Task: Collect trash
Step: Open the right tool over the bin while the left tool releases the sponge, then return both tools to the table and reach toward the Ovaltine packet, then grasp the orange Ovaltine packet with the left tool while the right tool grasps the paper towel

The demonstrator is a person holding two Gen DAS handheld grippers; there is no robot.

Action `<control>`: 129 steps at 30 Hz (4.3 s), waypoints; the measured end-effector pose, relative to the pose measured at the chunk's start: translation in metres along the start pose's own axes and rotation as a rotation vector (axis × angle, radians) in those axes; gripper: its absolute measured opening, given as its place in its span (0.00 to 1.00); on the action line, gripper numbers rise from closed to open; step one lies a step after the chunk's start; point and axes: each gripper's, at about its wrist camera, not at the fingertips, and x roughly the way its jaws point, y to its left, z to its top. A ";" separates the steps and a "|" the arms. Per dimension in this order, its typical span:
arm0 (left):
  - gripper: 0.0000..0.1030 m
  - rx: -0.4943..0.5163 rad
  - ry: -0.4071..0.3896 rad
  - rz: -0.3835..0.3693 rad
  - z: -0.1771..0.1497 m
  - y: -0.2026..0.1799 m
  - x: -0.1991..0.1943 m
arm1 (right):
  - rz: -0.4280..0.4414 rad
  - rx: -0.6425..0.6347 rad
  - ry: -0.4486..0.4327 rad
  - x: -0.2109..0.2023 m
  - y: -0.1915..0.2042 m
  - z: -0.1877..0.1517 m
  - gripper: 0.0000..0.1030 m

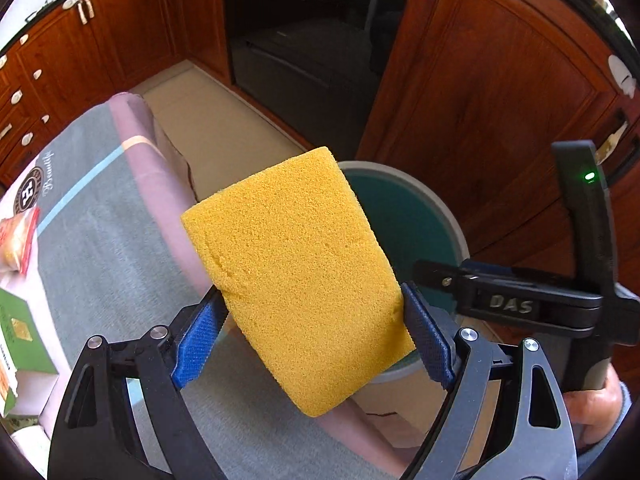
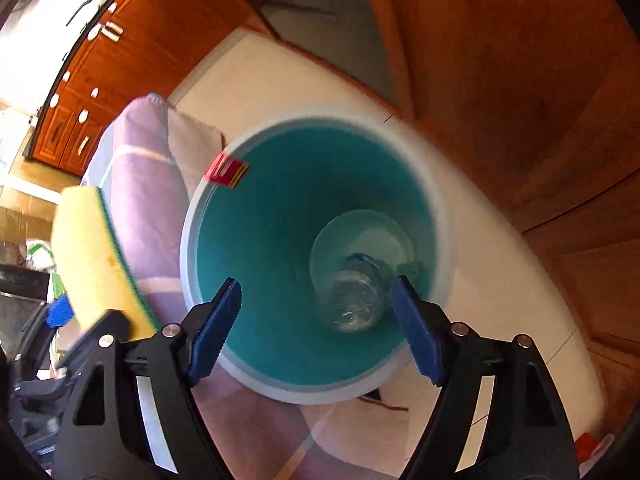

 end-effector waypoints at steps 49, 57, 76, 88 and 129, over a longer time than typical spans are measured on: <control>0.96 -0.248 -0.093 0.149 -0.152 0.138 -0.162 | 0.009 -0.182 -0.016 -0.053 0.143 -0.104 0.86; 0.96 -0.353 -0.124 0.288 -0.216 0.226 -0.211 | 0.006 -0.346 0.035 -0.041 0.226 -0.146 0.86; 0.59 -0.404 -0.135 0.292 -0.260 0.303 -0.204 | 0.014 -0.552 0.077 -0.013 0.348 -0.187 0.86; 0.34 -0.440 -0.121 0.218 -0.273 0.313 -0.200 | 0.042 -0.620 0.089 0.012 0.393 -0.196 0.86; 0.34 -0.418 -0.211 0.212 -0.237 0.257 -0.238 | 0.146 -0.625 -0.170 -0.077 0.341 -0.160 0.04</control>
